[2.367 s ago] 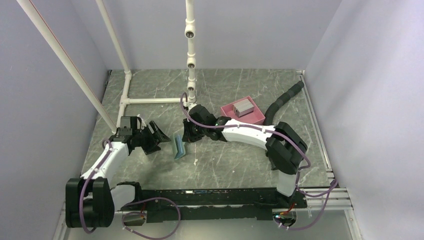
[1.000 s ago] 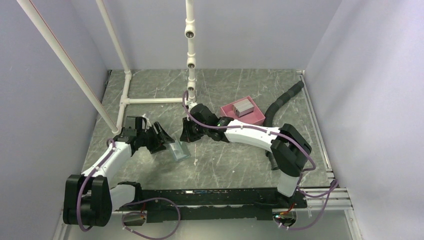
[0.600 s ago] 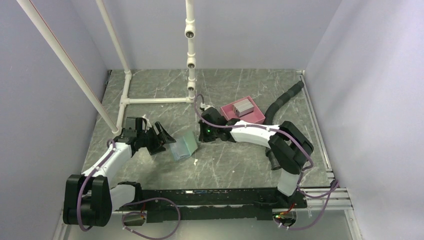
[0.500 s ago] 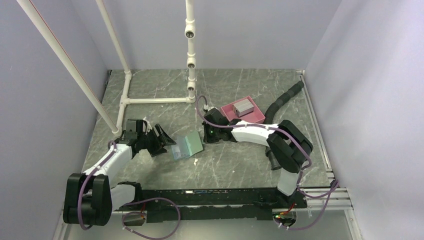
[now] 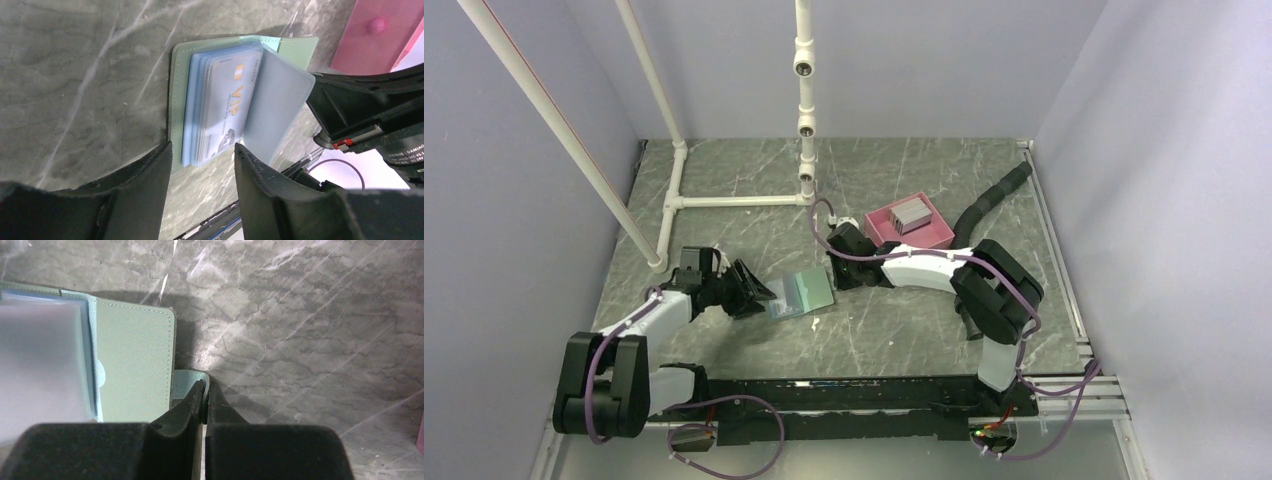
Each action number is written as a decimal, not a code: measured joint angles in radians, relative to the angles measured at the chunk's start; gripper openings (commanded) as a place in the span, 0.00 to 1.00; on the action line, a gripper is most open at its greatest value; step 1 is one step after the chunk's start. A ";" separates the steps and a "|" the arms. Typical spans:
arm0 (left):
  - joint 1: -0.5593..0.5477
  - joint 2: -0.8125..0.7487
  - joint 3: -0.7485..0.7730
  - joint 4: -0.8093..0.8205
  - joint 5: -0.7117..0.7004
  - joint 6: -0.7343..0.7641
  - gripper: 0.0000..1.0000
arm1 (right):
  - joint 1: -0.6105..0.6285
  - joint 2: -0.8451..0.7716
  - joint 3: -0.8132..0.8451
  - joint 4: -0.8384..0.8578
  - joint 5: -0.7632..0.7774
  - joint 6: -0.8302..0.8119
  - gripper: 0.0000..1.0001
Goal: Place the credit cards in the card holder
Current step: Open the card holder at the center of the board.
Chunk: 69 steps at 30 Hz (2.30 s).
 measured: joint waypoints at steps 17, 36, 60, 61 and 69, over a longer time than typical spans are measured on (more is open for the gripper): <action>-0.134 0.064 0.144 -0.009 -0.035 0.076 0.60 | 0.068 -0.057 0.143 -0.173 0.019 -0.090 0.56; -0.234 0.163 0.210 0.079 -0.035 0.047 0.49 | 0.070 -0.200 0.136 -0.209 -0.025 -0.060 0.75; -0.122 0.093 0.103 0.163 0.096 -0.053 0.71 | 0.026 -0.092 -0.103 0.016 0.098 0.111 0.00; -0.095 0.069 0.103 0.137 0.092 -0.045 0.71 | 0.021 -0.085 -0.105 0.025 0.097 0.105 0.00; -0.028 0.102 0.077 0.130 0.098 -0.023 0.65 | -0.005 -0.056 -0.116 0.133 0.051 0.070 0.00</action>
